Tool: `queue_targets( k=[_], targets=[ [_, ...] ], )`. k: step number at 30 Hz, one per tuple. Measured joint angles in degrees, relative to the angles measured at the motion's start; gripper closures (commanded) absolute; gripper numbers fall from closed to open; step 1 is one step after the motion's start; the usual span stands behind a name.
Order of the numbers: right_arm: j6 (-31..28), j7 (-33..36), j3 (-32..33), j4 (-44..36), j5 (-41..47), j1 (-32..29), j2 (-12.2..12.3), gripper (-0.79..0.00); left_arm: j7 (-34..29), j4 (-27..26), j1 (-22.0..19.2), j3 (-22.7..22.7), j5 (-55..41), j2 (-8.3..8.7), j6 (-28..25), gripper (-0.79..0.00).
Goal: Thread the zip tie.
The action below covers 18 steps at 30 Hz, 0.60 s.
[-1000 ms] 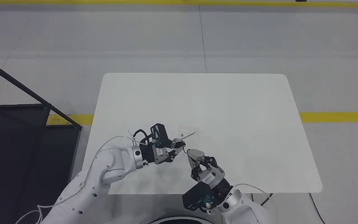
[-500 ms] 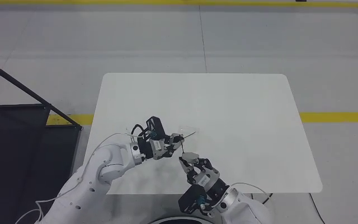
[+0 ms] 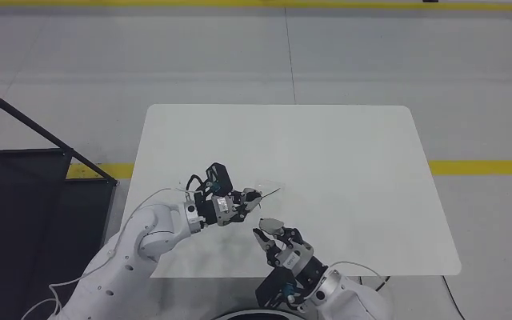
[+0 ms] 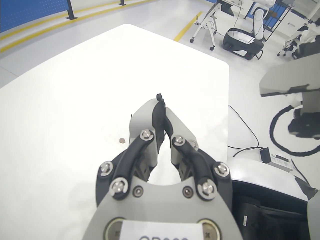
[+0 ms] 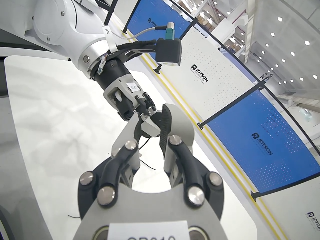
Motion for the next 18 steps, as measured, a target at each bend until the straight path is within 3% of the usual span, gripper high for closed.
queue_targets(
  k=[5,9,14,17,18],
  targets=[
    [-0.53,1.03,0.34,0.26,1.46,0.0,0.03,-0.277,-0.32,0.13,-0.11,0.0,-0.16,-0.1,-0.11,0.0],
    [-0.73,5.12,1.8,-0.73,5.17,-0.47,-0.05,-0.268,-0.65,-0.12,-0.19,-0.28,-0.34,-0.13,-0.14,0.0],
    [-5.41,15.34,5.28,-6.99,8.74,-4.11,0.4,-0.262,-0.83,-1.75,0.67,-1.29,0.07,0.08,-1.14,0.0],
    [-8.81,23.35,7.0,-10.02,11.39,-5.78,0.56,-0.329,-0.22,-2.26,1.21,-1.55,0.69,0.13,-1.92,0.0],
    [-9.27,25.18,7.17,-9.99,12.09,-5.59,0.53,-0.428,-0.07,-2.33,1.37,-1.6,0.85,0.14,-2.1,0.0]
  ],
)
